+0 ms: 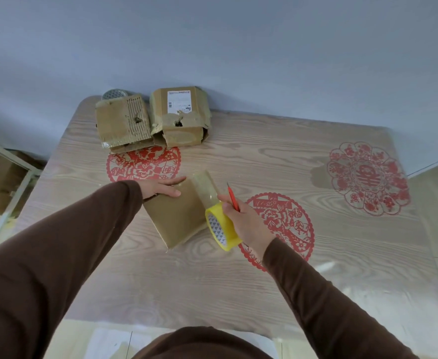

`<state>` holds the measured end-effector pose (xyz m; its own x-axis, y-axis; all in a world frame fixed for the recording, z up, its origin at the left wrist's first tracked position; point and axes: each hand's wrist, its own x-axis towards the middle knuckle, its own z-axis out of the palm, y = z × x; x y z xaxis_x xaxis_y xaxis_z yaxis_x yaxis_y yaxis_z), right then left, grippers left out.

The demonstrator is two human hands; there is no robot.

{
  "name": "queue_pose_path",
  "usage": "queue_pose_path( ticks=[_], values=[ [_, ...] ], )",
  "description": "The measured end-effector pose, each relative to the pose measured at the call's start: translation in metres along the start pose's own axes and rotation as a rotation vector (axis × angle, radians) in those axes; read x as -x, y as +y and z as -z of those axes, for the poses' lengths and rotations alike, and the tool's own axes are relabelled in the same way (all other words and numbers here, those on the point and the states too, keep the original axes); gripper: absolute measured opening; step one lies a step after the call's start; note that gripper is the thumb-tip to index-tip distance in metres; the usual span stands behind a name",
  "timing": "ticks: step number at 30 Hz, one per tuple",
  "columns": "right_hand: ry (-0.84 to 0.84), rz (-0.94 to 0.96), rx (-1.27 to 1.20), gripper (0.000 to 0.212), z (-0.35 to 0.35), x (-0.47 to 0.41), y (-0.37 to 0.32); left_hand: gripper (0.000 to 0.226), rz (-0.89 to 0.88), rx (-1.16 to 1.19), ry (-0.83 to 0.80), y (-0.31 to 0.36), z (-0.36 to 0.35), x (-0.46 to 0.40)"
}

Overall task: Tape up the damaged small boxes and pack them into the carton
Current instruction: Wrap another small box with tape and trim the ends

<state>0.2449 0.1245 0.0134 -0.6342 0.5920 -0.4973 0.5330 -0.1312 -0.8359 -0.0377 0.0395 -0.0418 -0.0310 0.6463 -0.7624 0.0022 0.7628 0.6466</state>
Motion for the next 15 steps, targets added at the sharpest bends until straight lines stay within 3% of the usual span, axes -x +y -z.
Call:
queue_pose_path(
  ticks=[3,5,7,10,13,15],
  values=[
    [0.031,0.005,-0.052,0.038,-0.001,-0.006,-0.007,0.071,-0.071,-0.231,0.187,0.012,-0.001,0.008],
    [0.020,0.039,-0.059,0.041,-0.004,-0.009,-0.016,0.065,-0.139,-0.501,0.363,0.013,-0.008,0.012],
    [-0.006,0.085,-0.047,0.044,-0.006,-0.011,-0.023,0.076,-0.258,-0.794,0.545,0.009,-0.028,0.019],
    [-0.026,0.135,0.009,0.050,-0.006,-0.011,-0.025,0.097,-0.435,-1.001,0.481,-0.006,-0.063,0.022],
    [-0.038,0.147,-0.012,0.057,-0.005,-0.004,-0.016,0.132,-0.398,-0.949,0.527,-0.018,-0.072,0.011],
    [-0.075,0.157,-0.006,0.056,-0.006,0.003,-0.008,0.138,-0.399,-0.936,0.608,-0.018,-0.070,0.005]
  ],
)
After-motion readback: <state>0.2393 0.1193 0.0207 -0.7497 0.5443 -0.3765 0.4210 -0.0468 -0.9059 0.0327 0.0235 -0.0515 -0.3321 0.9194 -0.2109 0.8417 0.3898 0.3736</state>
